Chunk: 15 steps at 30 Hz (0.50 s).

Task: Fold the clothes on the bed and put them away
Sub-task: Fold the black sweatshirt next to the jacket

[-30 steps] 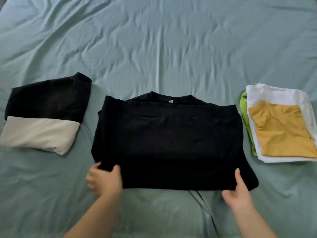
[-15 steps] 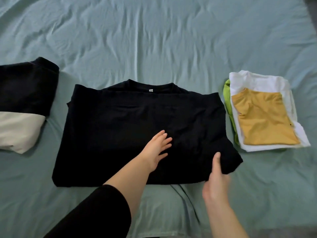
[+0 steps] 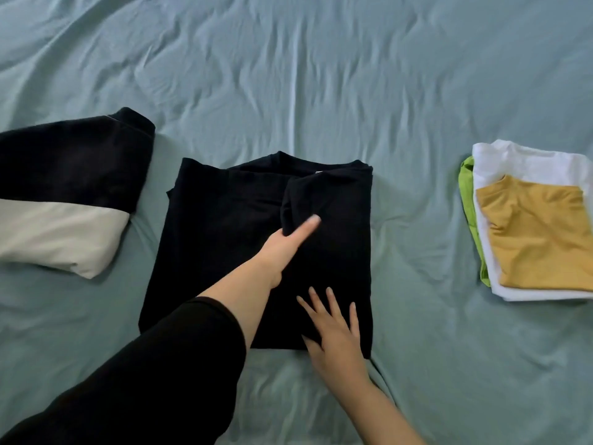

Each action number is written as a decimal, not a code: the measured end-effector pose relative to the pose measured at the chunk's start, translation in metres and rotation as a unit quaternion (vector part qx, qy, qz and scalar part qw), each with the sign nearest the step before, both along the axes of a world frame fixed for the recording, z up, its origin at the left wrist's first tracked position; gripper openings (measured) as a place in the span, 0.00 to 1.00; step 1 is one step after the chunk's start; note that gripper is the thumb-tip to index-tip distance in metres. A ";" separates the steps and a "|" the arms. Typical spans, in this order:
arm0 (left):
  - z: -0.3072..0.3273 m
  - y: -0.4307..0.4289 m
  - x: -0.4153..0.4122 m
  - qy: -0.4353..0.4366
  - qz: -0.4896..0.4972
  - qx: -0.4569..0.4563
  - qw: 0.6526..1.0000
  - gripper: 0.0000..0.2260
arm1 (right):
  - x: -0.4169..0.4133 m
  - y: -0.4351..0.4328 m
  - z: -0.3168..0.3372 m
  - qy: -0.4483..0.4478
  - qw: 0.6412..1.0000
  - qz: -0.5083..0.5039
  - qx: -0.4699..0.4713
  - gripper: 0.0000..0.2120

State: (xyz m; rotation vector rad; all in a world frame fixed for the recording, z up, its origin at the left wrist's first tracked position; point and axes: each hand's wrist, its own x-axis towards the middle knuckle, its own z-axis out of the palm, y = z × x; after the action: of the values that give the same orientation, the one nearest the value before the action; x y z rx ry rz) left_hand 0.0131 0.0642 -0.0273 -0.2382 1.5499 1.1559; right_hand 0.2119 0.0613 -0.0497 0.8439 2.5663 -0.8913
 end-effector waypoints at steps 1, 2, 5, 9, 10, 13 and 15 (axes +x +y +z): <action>0.000 0.003 0.000 0.037 -0.009 0.005 0.999 0.28 | 0.000 -0.004 0.000 -0.003 1.000 0.001 0.009 0.32; -0.001 0.005 -0.001 0.060 -0.006 0.009 0.998 0.22 | 0.000 -0.009 0.003 0.000 1.000 0.000 0.014 0.32; 0.005 0.002 -0.015 0.140 -0.013 0.017 0.990 0.09 | -0.013 -0.029 0.016 0.028 0.999 -0.025 -0.009 0.28; 0.026 -0.034 -0.060 0.272 -0.046 0.033 0.961 0.08 | -0.060 -0.065 0.038 0.068 0.996 -0.023 -0.050 0.28; 0.031 -0.049 -0.074 0.293 -0.043 0.032 0.954 0.09 | -0.075 -0.076 0.042 0.075 0.996 -0.014 -0.053 0.28; 0.037 -0.091 -0.113 0.336 -0.025 0.003 0.942 0.10 | -0.116 -0.111 0.048 0.087 0.992 0.023 -0.086 0.27; 0.027 -0.115 -0.131 0.332 -0.027 -0.034 0.942 0.09 | -0.137 -0.128 0.045 0.061 0.991 0.046 -0.106 0.27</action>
State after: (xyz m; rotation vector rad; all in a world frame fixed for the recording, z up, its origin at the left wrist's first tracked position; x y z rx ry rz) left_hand -0.1178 -0.0510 -0.0003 0.1747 2.1693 1.2044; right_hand 0.0748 -0.0672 -0.0051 0.6233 2.5292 -1.1958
